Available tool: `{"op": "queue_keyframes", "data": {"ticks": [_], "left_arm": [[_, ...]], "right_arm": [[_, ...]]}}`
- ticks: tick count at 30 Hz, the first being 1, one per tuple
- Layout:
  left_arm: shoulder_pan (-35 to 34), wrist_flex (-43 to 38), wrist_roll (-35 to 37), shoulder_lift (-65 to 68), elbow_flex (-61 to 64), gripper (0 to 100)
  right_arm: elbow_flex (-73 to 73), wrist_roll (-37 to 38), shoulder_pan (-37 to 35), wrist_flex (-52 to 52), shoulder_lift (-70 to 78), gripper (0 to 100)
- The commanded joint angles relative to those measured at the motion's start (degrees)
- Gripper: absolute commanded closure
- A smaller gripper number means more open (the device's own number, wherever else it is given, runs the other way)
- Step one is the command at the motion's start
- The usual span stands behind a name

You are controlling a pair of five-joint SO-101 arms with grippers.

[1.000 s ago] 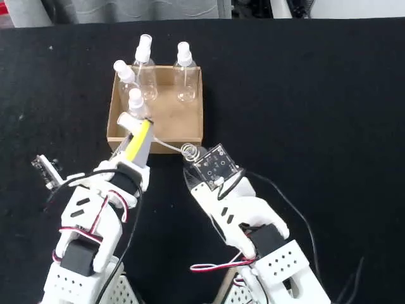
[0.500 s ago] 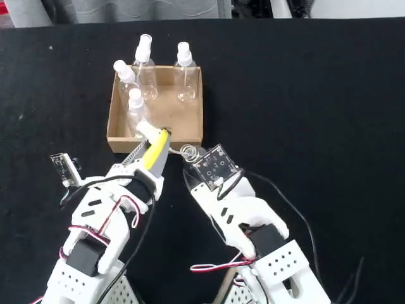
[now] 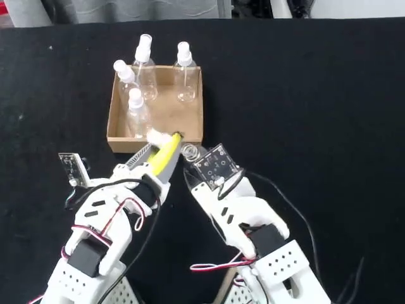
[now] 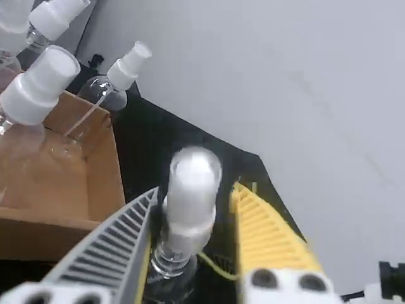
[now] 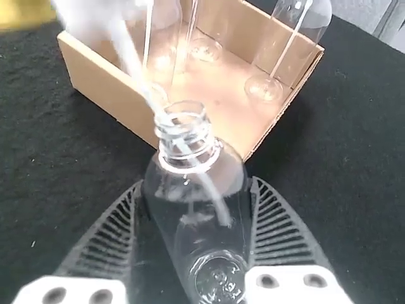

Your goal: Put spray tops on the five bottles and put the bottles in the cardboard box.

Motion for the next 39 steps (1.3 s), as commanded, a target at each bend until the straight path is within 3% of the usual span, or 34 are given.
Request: {"op": "queue_keyframes", "data": {"ticks": [1, 13, 23, 35, 39], "left_arm": [[1.1, -0.4, -0.4, -0.1, -0.6, 80], [0.7, -0.5, 0.1, -0.4, -0.9, 85], [-4.5, -1.0, 7.1, -0.4, -2.5, 85], [-5.2, -0.7, 7.2, -0.5, -2.5, 85], [-5.2, -0.6, 6.9, -0.5, -2.3, 85]], "right_arm": [[-0.9, 0.4, -0.9, 0.3, -2.0, 90.3], [-1.0, 0.4, -0.9, 0.4, -2.0, 90.3], [-1.1, 0.4, -0.6, 0.4, -2.0, 90.3], [-1.9, -0.1, -0.4, 0.3, -2.0, 90.3], [-1.9, -3.8, -0.4, 0.3, -3.5, 90.3]]}}
